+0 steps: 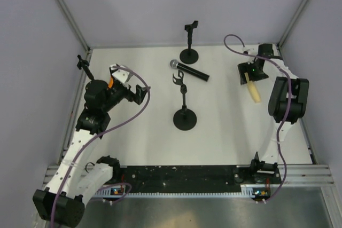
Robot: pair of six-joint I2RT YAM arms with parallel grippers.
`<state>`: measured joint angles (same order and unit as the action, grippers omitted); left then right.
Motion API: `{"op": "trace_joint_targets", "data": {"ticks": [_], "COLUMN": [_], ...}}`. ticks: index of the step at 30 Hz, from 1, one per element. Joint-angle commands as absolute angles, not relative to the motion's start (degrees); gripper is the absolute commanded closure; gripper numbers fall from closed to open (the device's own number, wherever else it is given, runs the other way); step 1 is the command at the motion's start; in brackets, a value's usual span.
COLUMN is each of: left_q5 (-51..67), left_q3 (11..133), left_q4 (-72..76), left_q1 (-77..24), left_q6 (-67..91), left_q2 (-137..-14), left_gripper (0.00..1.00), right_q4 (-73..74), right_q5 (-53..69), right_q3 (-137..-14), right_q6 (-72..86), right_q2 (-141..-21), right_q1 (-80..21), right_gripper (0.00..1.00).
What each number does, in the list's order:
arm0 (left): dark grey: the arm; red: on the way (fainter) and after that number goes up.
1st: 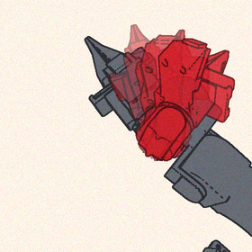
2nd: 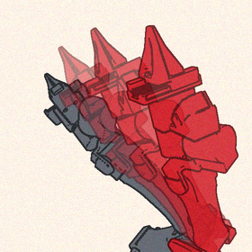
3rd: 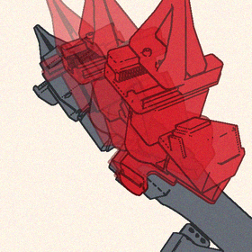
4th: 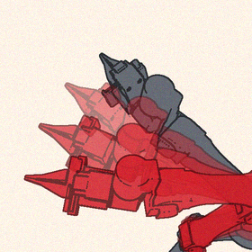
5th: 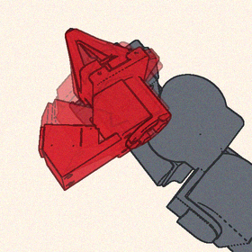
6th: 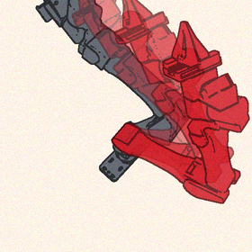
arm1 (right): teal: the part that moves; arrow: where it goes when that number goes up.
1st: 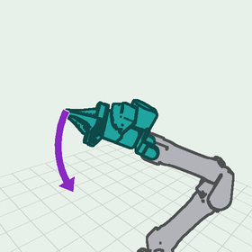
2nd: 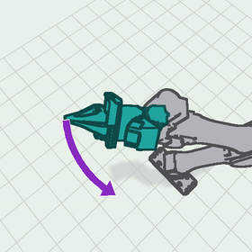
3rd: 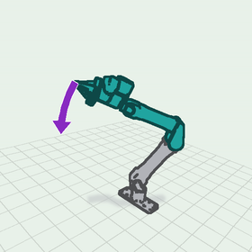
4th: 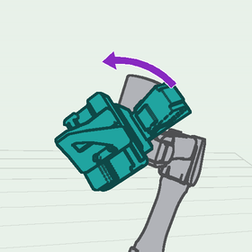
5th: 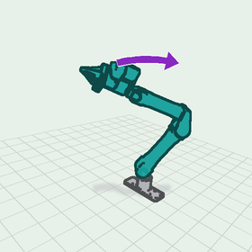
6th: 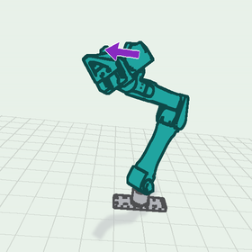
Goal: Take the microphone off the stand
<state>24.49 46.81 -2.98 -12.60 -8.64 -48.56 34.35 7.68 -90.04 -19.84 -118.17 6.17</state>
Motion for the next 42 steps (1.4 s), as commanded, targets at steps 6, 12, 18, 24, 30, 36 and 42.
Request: {"op": "trace_joint_targets", "data": {"ticks": [6, 12, 18, 24, 30, 36, 42], "left_q5": [37.07, 46.31, 50.44, 51.85, 48.96, 45.97, 46.58], "left_q3": [44.83, 43.6, 42.01, 41.13, 40.52, 42.0, 52.54], "left_q4": [1.58, 1.4, 2.28, 3.51, 5.09, 3.7, -17.12], "left_q1": [-12.39, -12.48, -12.48, -12.48, -12.22, -11.87, -11.78], "left_q6": [-10.1, -10.55, -9.84, -8.79, -8.09, -9.48, -22.31], "left_q2": [-50.18, -51.06, -50.71, -50.45, -50.1, -49.75, -50.01], "left_gripper": [0.01, 0.01, 0.01, 0.01, 0.01, 0.01, 0.01], "right_q4": [32.7, 26.21, 14.87, 13.01, 11.96, 11.16, 17.3], "right_q5": [20.98, 45.22, 68.98, 70.66, 65.75, 70.04, 72.69], "right_q3": [-87.37, -75.44, -63.65, -60.91, -60.73, -60.91, -62.57], "right_q6": [-26.08, -34.44, -37.97, -39.46, -38.85, -39.72, -49.54], "right_q2": [-100.92, -87.39, -77.1, -74.01, -74.88, -78.13, -83.57], "right_q1": [6.5, 6.5, 4.49, -5.0, -14.75, -18.89, -20.83], "right_gripper": [0.14, 0.15, 0.17, 0.15, 0.14, 0.14, 0.16]}}
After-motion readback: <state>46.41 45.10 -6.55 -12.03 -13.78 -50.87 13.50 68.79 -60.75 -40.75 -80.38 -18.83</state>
